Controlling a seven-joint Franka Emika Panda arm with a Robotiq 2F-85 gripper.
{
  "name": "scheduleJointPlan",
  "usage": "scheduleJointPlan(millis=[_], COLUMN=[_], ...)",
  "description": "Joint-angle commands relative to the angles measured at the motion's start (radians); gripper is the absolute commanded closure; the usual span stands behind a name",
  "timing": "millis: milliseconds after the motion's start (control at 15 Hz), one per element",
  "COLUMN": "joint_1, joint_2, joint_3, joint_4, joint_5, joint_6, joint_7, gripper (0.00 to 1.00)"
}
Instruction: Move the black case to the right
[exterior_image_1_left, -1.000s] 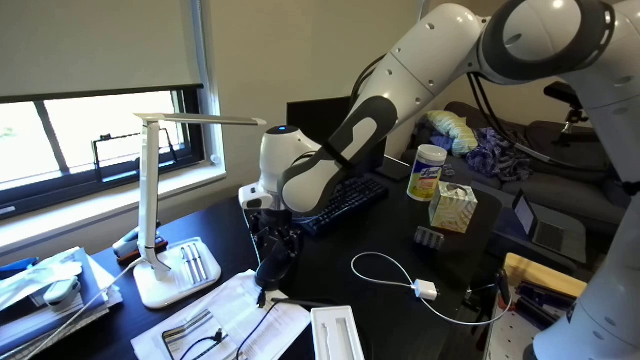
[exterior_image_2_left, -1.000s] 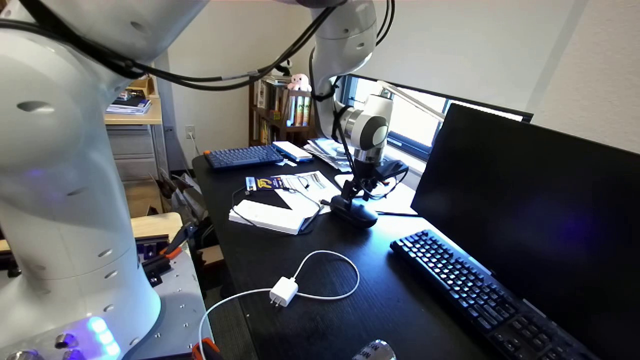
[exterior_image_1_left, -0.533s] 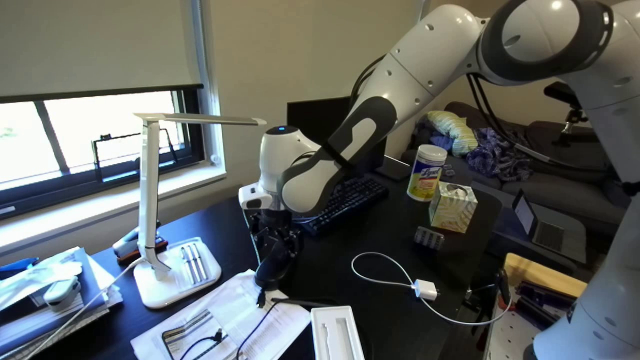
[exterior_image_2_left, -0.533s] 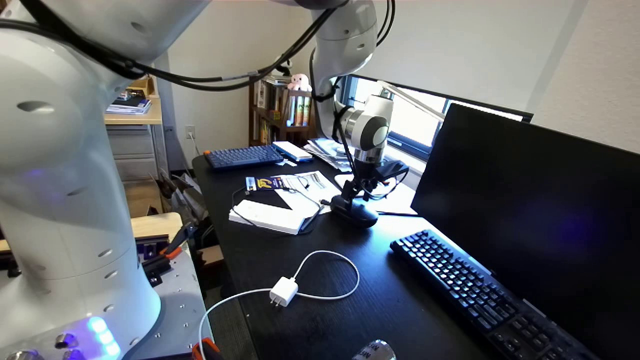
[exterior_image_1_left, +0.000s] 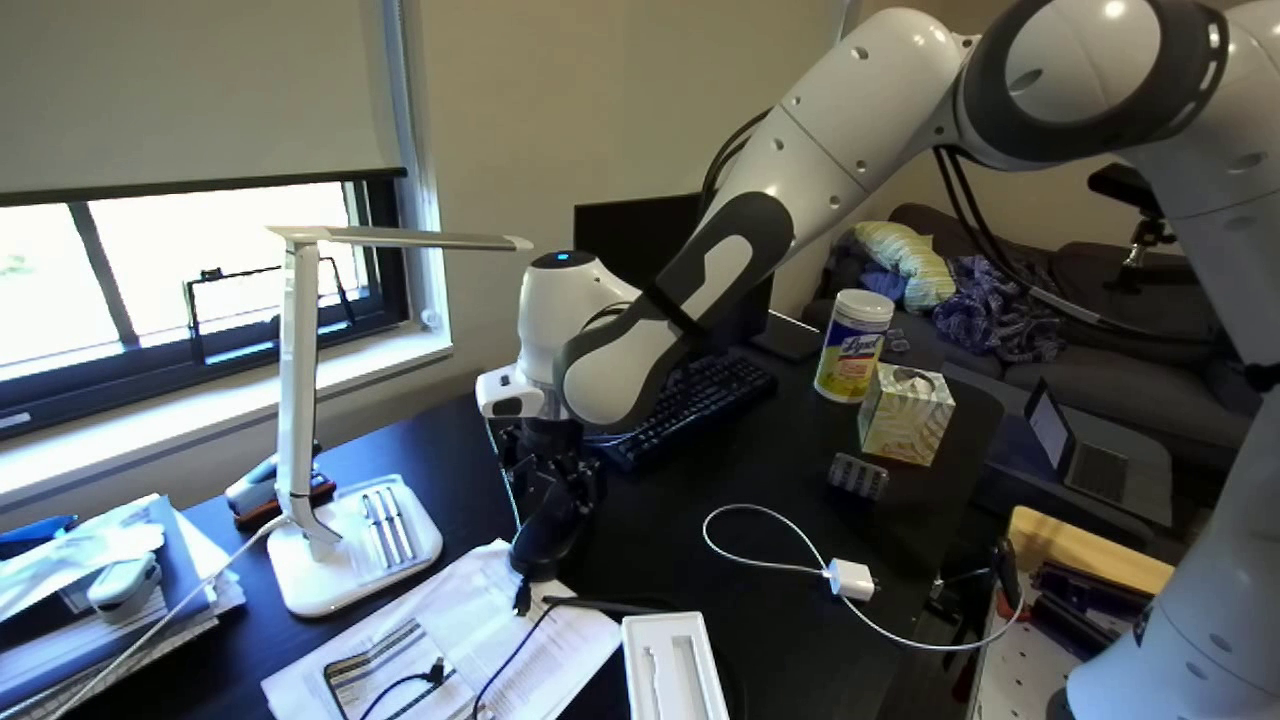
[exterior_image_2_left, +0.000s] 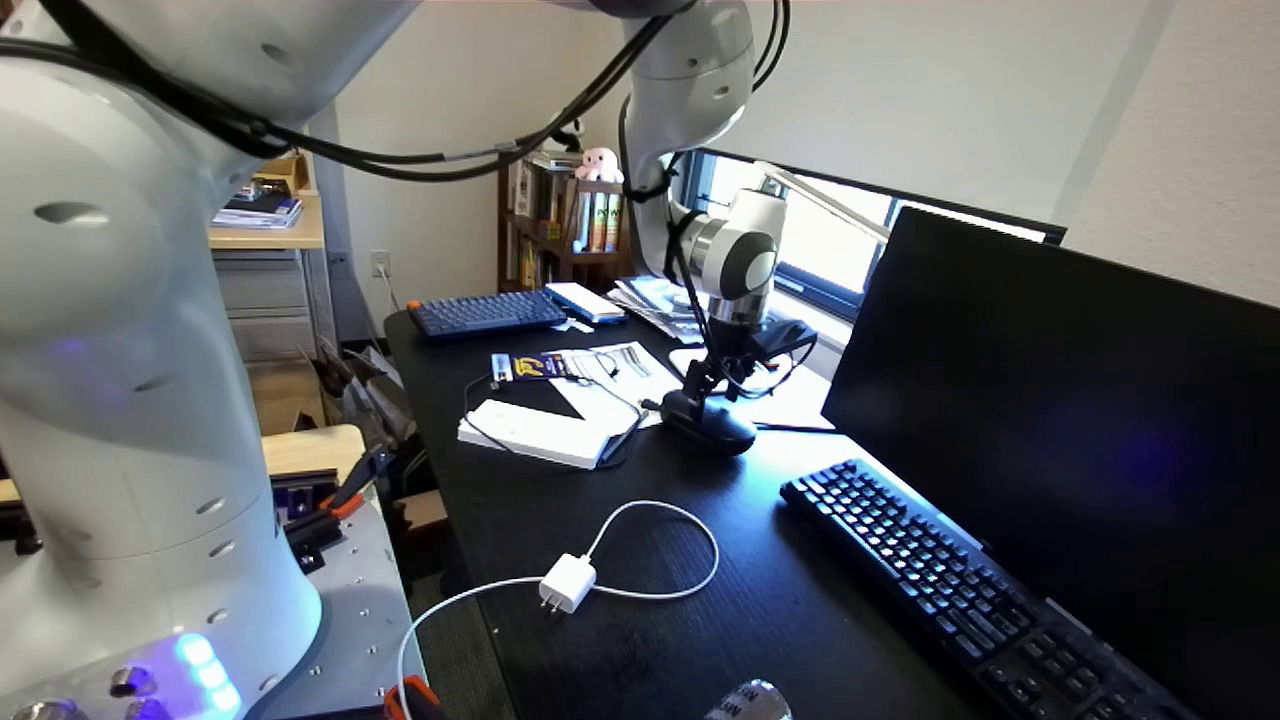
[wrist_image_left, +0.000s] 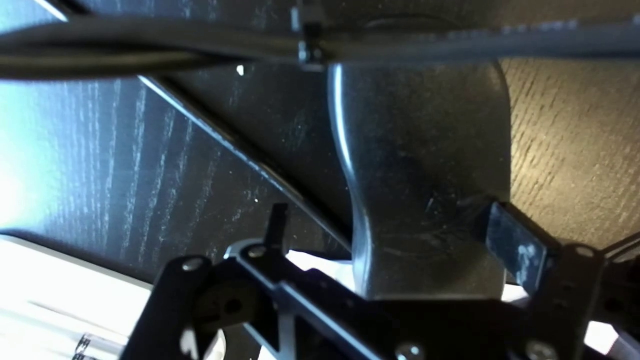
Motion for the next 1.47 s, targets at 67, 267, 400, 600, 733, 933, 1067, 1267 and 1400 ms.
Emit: scheduleJointPlan(millis=[67, 267, 400, 600, 733, 933, 1067, 1267, 1400], joint_1=[-0.014, -0.012, -0.016, -0.028, -0.034, -0.038, -0.034, -0.017, -0.011], joint_2=[-0.039, -0.042, -0.032, -0.031, -0.029, -0.029, -0.028, -0.033, -0.031], joint_3=[0.018, 0.016, 0.016, 0.020, 0.022, 0.024, 0.017, 0.001, -0.004], joint_4=[-0.036, -0.044, -0.042, -0.049, -0.046, -0.038, -0.032, -0.030, -0.024], joint_5=[0.030, 0.027, 0.029, 0.036, 0.038, 0.035, 0.029, 0.011, 0.008], joint_6=[-0.008, -0.005, -0.011, -0.019, -0.036, -0.100, -0.141, -0.193, -0.223], joint_7=[-0.036, -0.032, -0.037, -0.045, -0.052, -0.080, -0.104, -0.135, -0.158], gripper=[0.00, 0.00, 0.00, 0.00, 0.00, 0.00, 0.00, 0.00, 0.00])
